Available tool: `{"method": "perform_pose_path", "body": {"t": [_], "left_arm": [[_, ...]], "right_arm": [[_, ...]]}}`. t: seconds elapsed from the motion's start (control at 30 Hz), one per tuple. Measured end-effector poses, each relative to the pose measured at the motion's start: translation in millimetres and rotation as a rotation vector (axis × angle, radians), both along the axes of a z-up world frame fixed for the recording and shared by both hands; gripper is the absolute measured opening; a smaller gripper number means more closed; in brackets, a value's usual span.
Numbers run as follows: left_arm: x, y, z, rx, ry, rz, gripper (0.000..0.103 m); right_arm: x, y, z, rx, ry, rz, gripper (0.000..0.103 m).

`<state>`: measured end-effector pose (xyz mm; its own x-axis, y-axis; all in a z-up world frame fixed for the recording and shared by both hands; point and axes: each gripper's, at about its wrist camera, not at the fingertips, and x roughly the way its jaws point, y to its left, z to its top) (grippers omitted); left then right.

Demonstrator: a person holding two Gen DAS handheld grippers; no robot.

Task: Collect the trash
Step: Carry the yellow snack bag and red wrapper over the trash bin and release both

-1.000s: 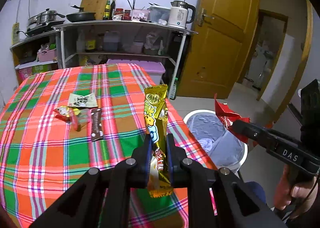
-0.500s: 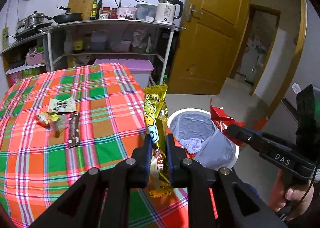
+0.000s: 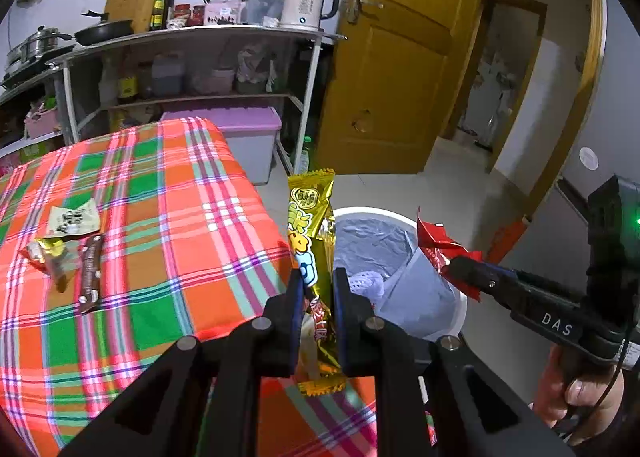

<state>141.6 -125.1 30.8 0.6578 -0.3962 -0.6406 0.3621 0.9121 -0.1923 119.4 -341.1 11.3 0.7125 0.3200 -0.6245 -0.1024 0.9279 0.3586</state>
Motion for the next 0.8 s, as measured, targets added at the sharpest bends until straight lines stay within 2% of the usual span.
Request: {"method": "perform_pose_path", "body": {"t": [0.8], "left_arm": [[29.8,-65.4,-45.7,0.019,0.147,-0.119,0.016]], "right_arm": [[22.0,-35.2,-60.7,0.046,0.166,-0.034,0.012]]}}
